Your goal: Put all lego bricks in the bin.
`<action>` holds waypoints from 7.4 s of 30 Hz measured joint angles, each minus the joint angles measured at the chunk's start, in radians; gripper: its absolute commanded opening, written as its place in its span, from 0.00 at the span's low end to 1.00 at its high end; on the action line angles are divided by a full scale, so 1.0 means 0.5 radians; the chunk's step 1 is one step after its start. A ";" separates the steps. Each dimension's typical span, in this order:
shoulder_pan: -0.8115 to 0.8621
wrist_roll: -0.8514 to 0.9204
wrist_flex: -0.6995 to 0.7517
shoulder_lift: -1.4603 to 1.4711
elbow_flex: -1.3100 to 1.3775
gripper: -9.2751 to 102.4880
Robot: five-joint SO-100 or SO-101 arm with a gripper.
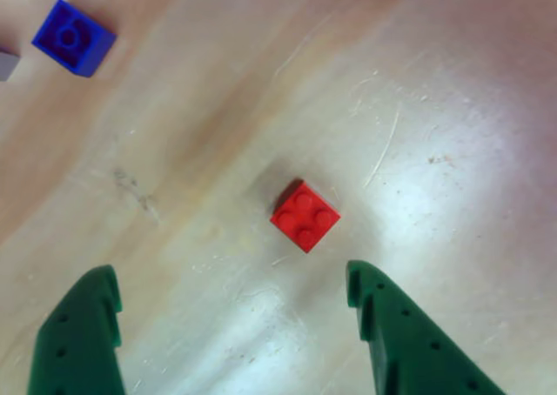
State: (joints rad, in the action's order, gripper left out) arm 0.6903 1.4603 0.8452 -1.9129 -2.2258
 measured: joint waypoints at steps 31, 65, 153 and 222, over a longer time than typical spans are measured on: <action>0.034 -0.629 -0.252 0.653 0.169 0.10; -0.319 -0.589 0.141 1.736 2.841 0.35; -0.540 -0.018 -1.031 1.243 0.776 0.26; -0.871 -0.114 -1.227 0.709 0.506 0.24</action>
State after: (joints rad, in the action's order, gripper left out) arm 0.2546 1.4036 0.2316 -1.5585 -1.9727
